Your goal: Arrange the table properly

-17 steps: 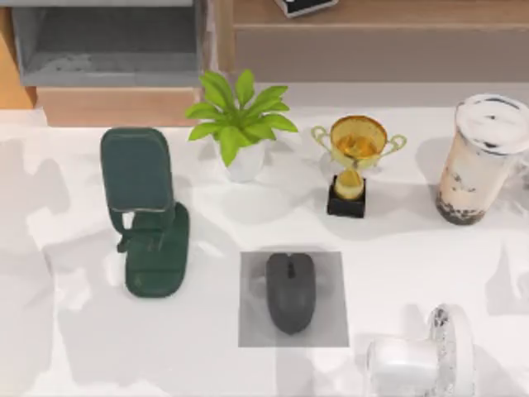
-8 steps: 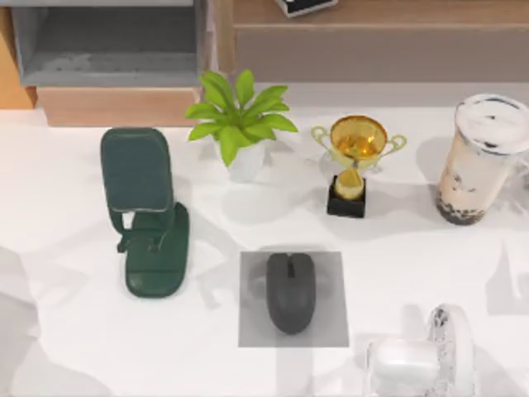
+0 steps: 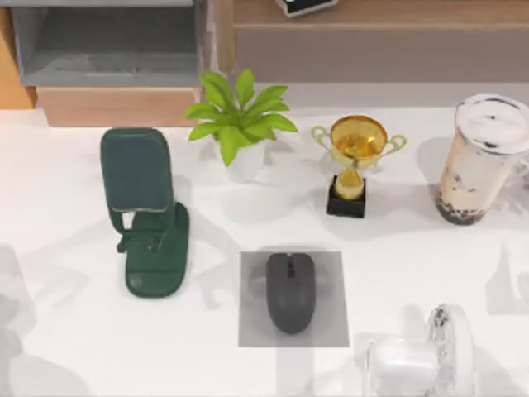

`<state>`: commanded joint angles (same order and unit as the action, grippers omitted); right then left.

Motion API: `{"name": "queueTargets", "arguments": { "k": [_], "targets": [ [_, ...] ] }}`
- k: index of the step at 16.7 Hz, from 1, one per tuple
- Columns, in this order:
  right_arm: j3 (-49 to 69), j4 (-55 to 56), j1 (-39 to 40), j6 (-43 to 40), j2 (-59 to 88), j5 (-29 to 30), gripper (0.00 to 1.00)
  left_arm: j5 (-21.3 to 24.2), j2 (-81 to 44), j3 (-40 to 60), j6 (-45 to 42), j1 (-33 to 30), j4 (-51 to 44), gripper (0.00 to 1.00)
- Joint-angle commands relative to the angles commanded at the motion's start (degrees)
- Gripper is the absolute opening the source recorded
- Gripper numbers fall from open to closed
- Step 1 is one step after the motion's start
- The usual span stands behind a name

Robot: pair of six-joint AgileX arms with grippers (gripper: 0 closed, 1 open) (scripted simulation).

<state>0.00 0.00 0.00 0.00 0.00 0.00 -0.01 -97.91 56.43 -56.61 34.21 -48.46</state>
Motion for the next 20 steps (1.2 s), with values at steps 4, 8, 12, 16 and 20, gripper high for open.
{"name": "queueTargets", "arguments": {
  "k": [4, 8, 12, 16, 20],
  "targets": [
    [0.0, 0.0, 0.0, 0.0, 0.0, 0.0, 1.0, 0.0, -4.2, -4.4, -0.2, 0.1, 8.9, 1.0],
    [0.0, 0.0, 0.0, 0.0, 0.0, 0.0, 1.0, 0.0, -5.1, -5.3, -0.3, 0.1, 10.3, 1.0],
    [0.0, 0.0, 0.0, 0.0, 0.0, 0.0, 1.0, 0.0, -5.1, -5.3, -0.3, 0.1, 10.3, 0.77],
    [0.0, 0.0, 0.0, 0.0, 0.0, 0.0, 1.0, 0.0, -5.1, -5.3, -0.3, 0.1, 10.3, 0.47],
    [0.0, 0.0, 0.0, 0.0, 0.0, 0.0, 1.0, 0.0, -5.1, -5.3, -0.3, 0.1, 10.3, 0.17]
  ]
}}
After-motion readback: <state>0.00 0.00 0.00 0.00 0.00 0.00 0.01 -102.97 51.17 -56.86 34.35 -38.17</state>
